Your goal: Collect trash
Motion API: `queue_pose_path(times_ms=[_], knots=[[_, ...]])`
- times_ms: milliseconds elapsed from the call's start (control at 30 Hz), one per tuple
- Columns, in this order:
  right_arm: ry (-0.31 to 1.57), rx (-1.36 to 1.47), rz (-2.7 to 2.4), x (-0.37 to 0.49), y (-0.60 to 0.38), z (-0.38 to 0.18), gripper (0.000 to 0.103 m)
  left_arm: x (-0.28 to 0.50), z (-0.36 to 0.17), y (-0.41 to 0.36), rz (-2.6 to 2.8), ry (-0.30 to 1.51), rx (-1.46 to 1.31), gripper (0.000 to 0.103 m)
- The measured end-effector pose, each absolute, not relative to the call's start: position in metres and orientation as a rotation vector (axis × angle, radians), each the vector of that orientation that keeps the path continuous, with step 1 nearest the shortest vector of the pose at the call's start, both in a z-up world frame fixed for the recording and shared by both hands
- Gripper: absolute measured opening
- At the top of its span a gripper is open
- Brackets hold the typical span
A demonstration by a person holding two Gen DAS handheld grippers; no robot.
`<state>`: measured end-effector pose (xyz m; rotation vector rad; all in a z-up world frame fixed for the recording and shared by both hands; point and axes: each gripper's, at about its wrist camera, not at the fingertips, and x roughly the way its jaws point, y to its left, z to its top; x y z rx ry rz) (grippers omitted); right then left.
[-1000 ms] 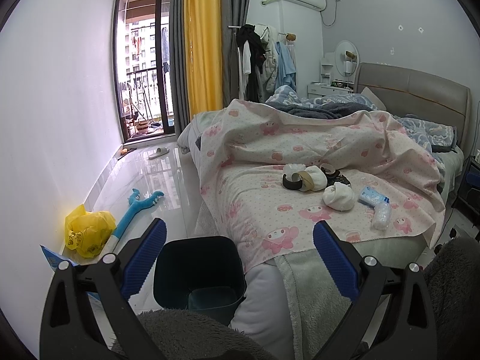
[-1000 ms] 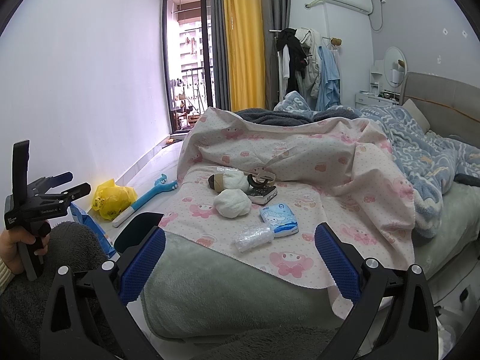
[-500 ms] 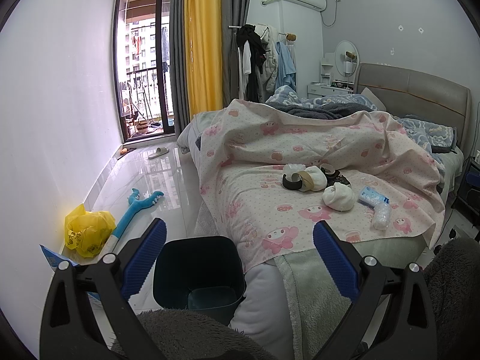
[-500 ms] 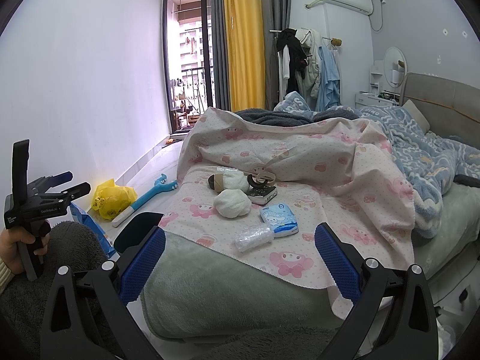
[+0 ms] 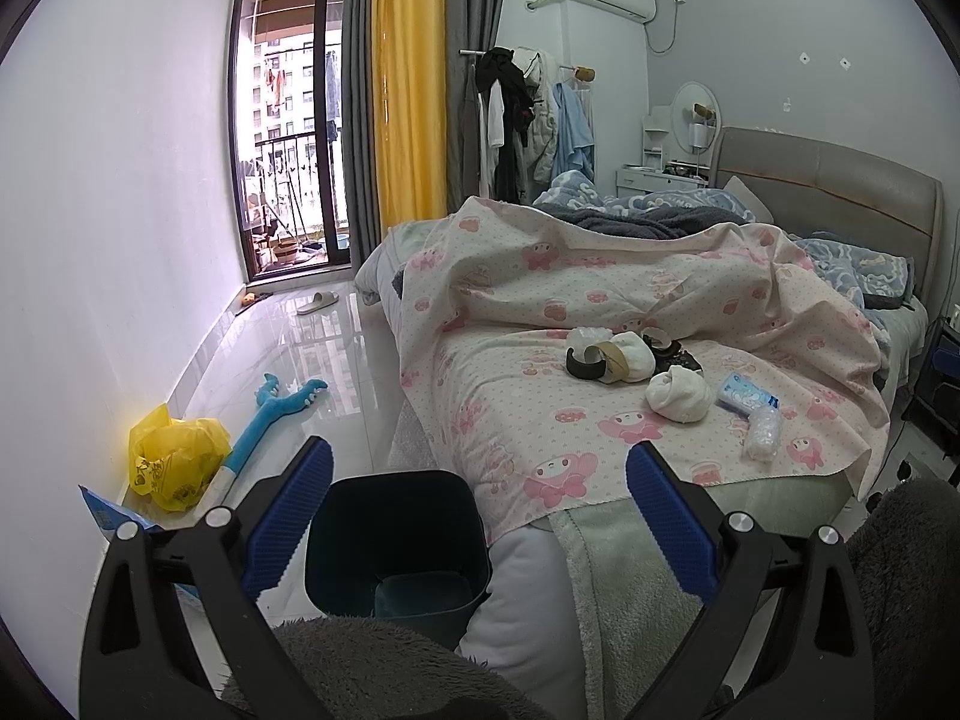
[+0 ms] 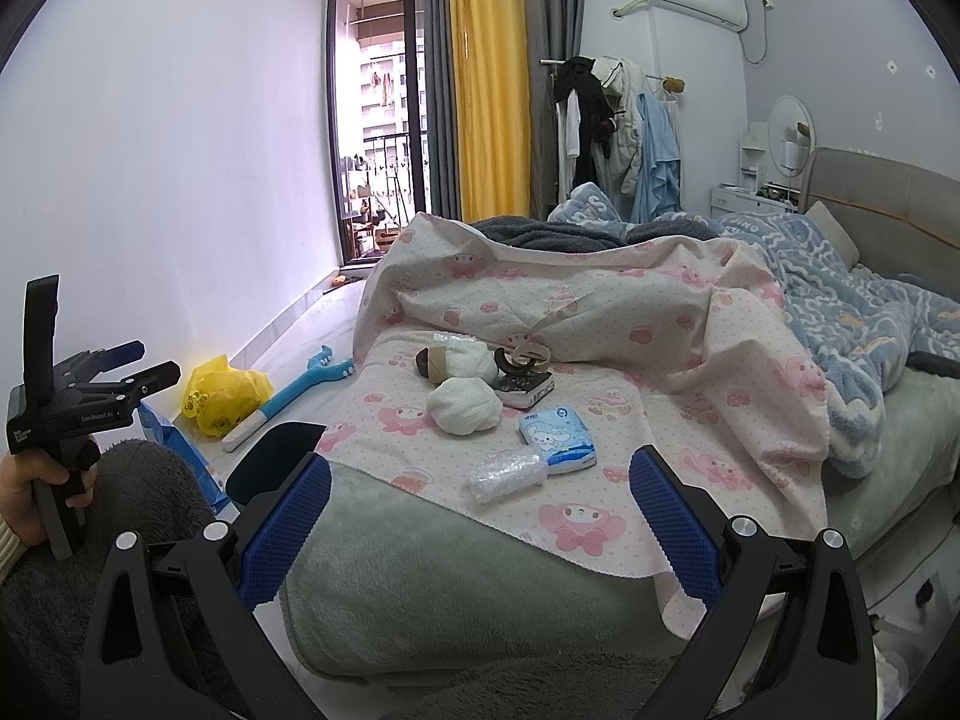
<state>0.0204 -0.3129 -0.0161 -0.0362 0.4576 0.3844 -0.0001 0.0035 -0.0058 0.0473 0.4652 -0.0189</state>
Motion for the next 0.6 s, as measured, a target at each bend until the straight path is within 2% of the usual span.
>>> queue_pose_path(times_ms=[600], knots=[[0.46, -0.036, 0.382, 0.0206, -0.3123, -0.0161, 0.1, 0.003, -0.0094, 0.0008, -0.016, 0.475, 0.046, 0.1]])
